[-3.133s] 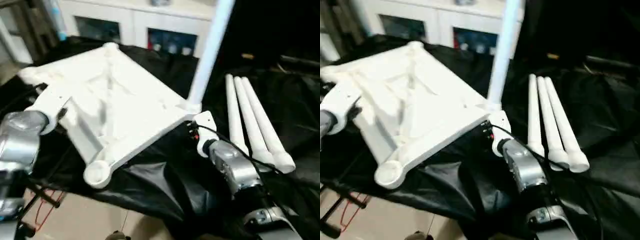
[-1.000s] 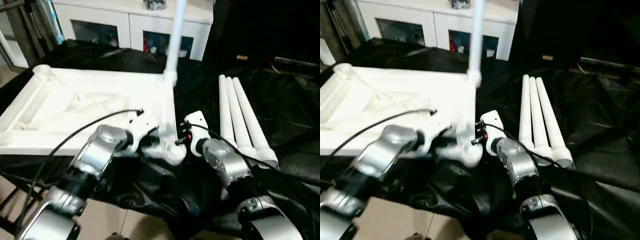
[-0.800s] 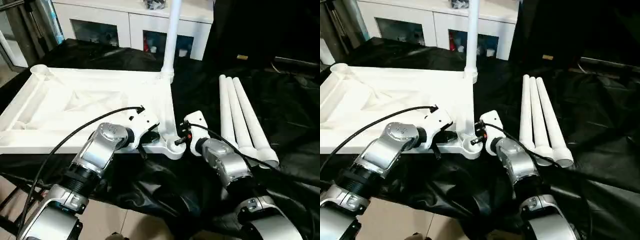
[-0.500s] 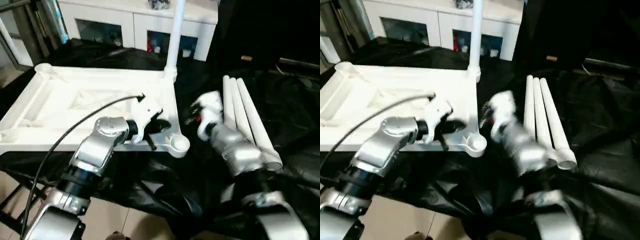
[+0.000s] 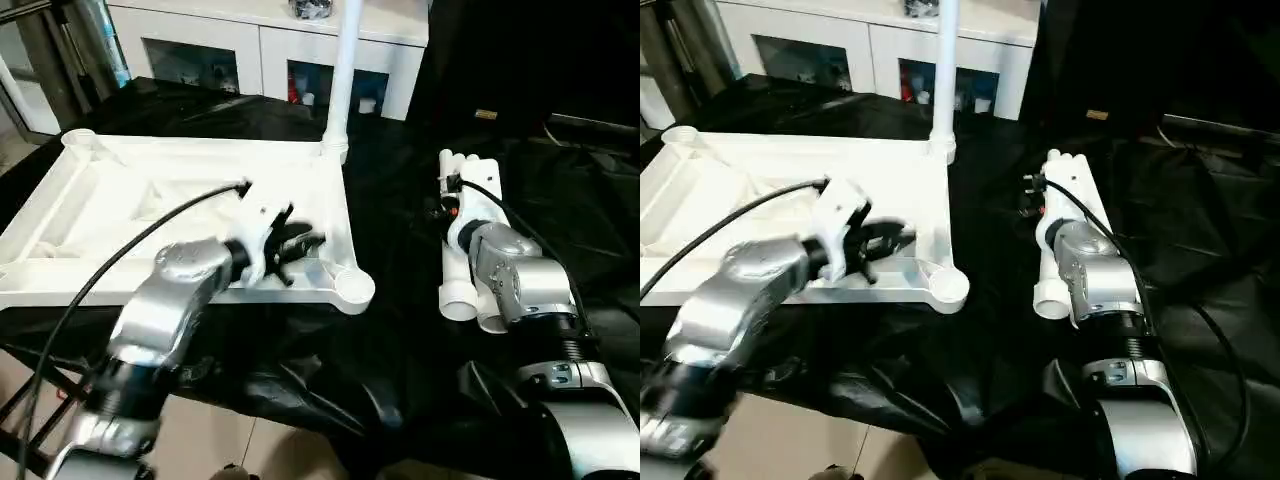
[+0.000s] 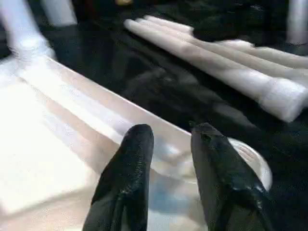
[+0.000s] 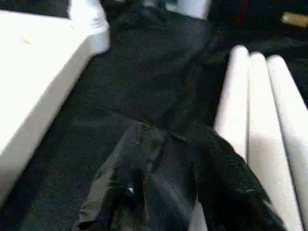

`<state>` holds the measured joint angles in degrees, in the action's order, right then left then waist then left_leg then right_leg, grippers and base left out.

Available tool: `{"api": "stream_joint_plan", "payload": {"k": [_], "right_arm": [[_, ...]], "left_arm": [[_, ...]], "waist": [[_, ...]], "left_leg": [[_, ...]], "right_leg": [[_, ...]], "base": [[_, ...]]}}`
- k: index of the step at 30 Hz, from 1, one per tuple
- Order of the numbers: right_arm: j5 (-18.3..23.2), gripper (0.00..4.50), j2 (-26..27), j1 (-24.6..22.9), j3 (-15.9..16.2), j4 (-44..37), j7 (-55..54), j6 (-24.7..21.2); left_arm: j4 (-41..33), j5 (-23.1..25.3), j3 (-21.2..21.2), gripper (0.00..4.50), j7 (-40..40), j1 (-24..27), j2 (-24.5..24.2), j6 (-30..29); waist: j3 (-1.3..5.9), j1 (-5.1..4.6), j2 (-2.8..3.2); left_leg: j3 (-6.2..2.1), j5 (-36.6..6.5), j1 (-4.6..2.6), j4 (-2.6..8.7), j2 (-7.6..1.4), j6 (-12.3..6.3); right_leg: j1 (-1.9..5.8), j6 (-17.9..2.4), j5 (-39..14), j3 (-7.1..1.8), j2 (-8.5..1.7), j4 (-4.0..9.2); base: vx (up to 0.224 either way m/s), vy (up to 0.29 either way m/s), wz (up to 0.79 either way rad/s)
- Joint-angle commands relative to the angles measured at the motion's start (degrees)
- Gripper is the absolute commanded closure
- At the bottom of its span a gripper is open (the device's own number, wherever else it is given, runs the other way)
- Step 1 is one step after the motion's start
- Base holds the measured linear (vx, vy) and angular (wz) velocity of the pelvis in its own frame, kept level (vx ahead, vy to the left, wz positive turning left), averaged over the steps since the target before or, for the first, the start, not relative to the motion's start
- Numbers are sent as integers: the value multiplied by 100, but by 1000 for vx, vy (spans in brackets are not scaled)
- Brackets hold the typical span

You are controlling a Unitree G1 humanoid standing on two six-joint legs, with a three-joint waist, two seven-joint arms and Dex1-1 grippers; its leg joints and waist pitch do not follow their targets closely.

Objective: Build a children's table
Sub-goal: Rotate table base, then pick table leg

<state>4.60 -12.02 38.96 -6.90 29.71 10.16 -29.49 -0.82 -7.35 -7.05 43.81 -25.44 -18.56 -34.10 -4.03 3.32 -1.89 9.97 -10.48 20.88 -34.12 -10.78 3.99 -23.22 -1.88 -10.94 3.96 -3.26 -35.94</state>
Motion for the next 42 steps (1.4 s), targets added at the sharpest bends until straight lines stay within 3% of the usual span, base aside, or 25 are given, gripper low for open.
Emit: {"api": "stream_joint_plan", "payload": {"k": [1, 2, 3, 12, 13, 16, 18, 23, 27, 31, 42], "right_arm": [[32, 256, -73, 117, -119, 134, -108, -179], [22, 256, -80, 132, -143, 192, -166, -217], [17, 246, -83, 138, -155, 215, -193, -235], [48, 169, -136, 172, -250, 319, -339, -490], [-72, 145, -170, 182, -187, 404, -452, -465], [-184, 133, -176, 270, -177, 609, -660, -373], [-229, 130, -203, 326, -135, 680, -670, -584], [131, 130, -155, 460, -330, 803, -414, -1195], [194, 130, -152, 514, -362, 945, -399, -1386], [205, 130, -154, 584, -394, 1141, -436, -1665], [295, 130, -146, 646, -405, 1260, -359, -1884]], "left_arm": [[-269, -70, -140, 251, 196, 93, -132, -159], [-336, -101, -154, 251, 210, 134, -164, -200], [-364, -117, -158, 240, 216, 151, -176, -217], [-669, -213, -244, 166, 240, 257, -294, -452], [-706, -213, -264, 141, 256, 273, -307, -469], [-739, -188, -318, 127, 253, 282, -347, -466], [-719, -156, -355, 111, 247, 282, -368, -435], [-725, -130, -448, 79, 212, 310, -433, -398], [-740, -105, -484, 47, 203, 326, -465, -379], [-780, -177, -511, 47, 230, 359, -522, -419], [-813, -207, -567, 47, 216, 366, -575, -405]], "waist": [[442, 16, -22], [448, 14, -56], [440, 18, -34], [442, 20, -43], [443, 18, -32], [443, 8, -36], [444, 0, -38], [450, -1, -46], [455, 9, -51], [445, 6, -53], [457, 14, -61]], "left_leg": [[-23, -540, -36, 333, -186, -103], [-16, -533, -40, 329, -185, -101], [-24, -520, -37, 336, -186, -90], [-22, -532, -27, 328, -174, -45], [-20, -512, -24, 322, -172, -31], [-18, -511, -25, 320, -166, 5], [-17, -534, -24, 316, -161, 21], [-20, -533, -24, 313, -166, -21], [-18, -453, -20, 309, -169, -29], [-19, -531, -21, 312, -168, 31], [-16, -441, -22, 308, -170, 34]], "right_leg": [[338, -976, -791, -321, -425, 397], [339, -962, -777, -321, -419, 394], [338, -962, -770, -322, -422, 390], [341, -874, -804, -323, -418, 391], [339, -870, -790, -324, -417, 385], [338, -884, -792, -319, -408, 385], [340, -863, -796, -319, -399, 382], [347, -852, -725, -320, -401, 375], [349, -909, -665, -319, -410, 364], [344, -904, -804, -316, -411, 375], [347, -931, -672, -317, -413, 355]], "base": [[0, 0, 0], [0, 0, 0], [0, 0, 0], [0, 0, 0], [0, 0, 0], [0, 0, 0], [0, 0, 0], [0, 0, 0], [0, 0, 0], [0, 0, 0], [0, 0, 0]]}}
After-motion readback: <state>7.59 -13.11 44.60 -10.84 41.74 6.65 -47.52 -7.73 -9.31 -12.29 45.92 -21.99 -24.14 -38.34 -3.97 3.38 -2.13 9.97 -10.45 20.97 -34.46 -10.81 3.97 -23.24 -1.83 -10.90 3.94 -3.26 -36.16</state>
